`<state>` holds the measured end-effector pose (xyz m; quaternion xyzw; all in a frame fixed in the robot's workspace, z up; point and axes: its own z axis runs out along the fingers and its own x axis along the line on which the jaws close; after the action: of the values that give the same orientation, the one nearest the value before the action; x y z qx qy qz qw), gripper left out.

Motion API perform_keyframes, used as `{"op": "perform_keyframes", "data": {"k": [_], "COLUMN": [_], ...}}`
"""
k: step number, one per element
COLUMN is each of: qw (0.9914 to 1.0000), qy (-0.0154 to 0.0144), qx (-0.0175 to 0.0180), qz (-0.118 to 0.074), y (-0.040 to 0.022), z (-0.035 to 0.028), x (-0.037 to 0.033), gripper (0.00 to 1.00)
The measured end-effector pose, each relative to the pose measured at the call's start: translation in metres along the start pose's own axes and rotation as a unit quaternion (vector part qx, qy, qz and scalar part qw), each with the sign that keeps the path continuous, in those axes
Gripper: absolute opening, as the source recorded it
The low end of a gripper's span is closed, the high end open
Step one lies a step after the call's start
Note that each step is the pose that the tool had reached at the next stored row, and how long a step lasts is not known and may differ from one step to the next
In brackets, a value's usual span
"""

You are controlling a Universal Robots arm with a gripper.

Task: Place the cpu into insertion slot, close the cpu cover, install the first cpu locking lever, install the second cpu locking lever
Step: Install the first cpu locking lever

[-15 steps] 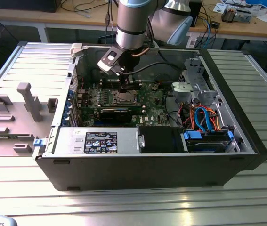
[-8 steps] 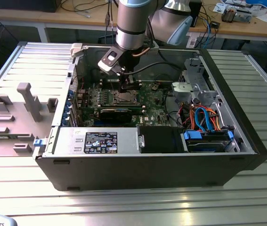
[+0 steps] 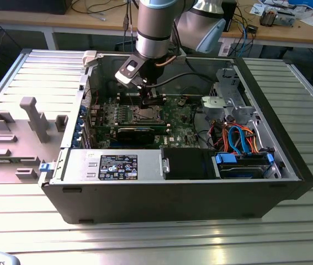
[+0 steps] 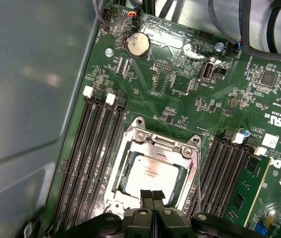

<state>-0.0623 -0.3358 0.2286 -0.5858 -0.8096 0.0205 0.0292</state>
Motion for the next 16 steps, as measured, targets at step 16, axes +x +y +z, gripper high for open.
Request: {"op": "perform_keyframes", "data": {"k": [16], "qw": [0.99985], "qy": [-0.0011], "qx": [0.0004], "qz": [-0.017], "y": [0.0000], "z": [0.0000], "x": [0.0000], "gripper": [0.11]}}
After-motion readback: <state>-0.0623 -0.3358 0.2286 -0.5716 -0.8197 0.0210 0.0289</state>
